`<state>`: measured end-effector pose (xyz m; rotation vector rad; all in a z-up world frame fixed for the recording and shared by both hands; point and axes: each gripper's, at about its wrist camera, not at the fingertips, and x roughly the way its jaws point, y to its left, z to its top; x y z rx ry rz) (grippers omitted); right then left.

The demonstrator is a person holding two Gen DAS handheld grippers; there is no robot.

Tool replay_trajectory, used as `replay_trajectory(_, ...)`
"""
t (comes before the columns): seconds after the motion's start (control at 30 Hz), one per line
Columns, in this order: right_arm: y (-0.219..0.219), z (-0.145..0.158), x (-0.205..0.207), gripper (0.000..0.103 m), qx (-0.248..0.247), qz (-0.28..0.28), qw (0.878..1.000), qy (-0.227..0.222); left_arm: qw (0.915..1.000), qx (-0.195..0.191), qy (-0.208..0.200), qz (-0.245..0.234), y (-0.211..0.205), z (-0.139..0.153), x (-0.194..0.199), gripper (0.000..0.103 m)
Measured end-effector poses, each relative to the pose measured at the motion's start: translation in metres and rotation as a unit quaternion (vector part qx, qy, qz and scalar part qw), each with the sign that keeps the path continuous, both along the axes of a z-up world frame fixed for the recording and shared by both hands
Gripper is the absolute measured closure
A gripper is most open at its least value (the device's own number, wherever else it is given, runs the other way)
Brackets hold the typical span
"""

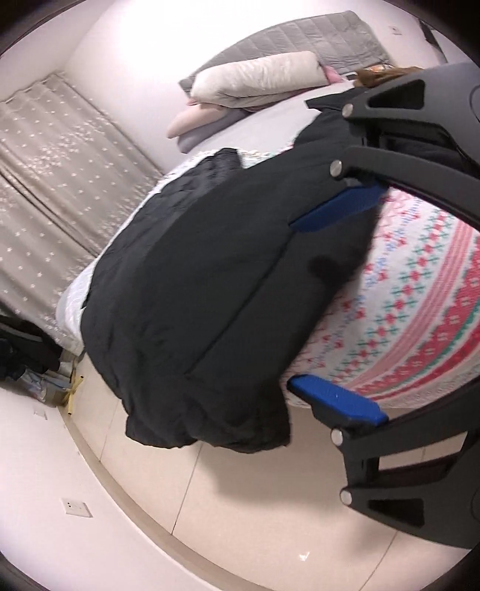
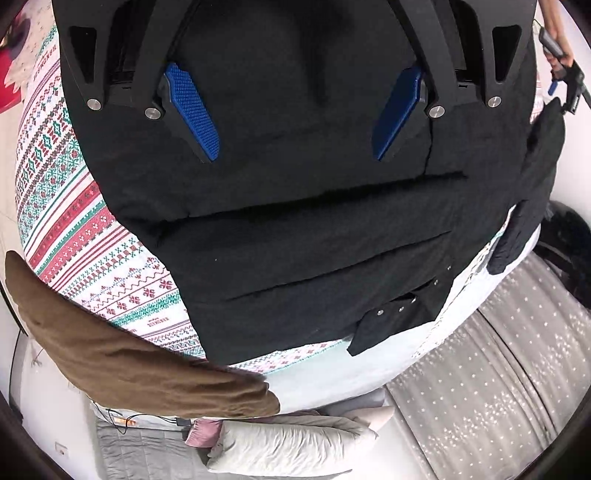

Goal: Fold large clothes

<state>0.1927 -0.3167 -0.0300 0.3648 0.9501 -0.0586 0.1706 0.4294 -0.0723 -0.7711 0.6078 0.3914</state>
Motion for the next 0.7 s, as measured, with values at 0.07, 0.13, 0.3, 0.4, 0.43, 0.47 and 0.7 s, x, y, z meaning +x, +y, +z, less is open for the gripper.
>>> replay_trajectory(0.07,0.0,-0.002,0.001,0.017,-0.001,0.0,1.0,0.003,0.9999,0.008,-0.007,0.009,0.006,-0.003,0.004,0.039)
replay_trajectory(0.13,0.001,-0.003,0.001,0.017,0.0,0.0,1.0,0.003,0.9996,0.016,-0.011,0.019,0.013,-0.002,0.005,0.069)
replay_trajectory(0.3,-0.002,-0.005,0.002,0.017,0.004,-0.002,1.0,0.005,0.9939,0.082,-0.071,0.018,-0.001,0.047,0.004,0.094)
replay_trajectory(0.4,-0.004,-0.006,0.003,0.017,0.005,-0.007,1.0,0.006,0.9815,0.151,-0.115,-0.023,-0.036,0.102,0.013,0.095)
replay_trajectory(0.43,-0.004,-0.006,0.004,0.017,0.007,-0.008,1.0,0.007,0.9769,0.164,-0.131,-0.037,-0.049,0.118,0.016,0.095)
replay_trajectory(0.47,-0.005,-0.007,0.004,0.017,0.009,-0.008,1.0,0.007,0.9708,0.177,-0.152,-0.055,-0.065,0.137,0.019,0.095)
replay_trajectory(0.7,-0.006,-0.005,0.003,0.017,0.014,-0.004,1.0,0.004,0.9357,0.196,-0.236,-0.174,-0.177,0.209,0.041,0.095)
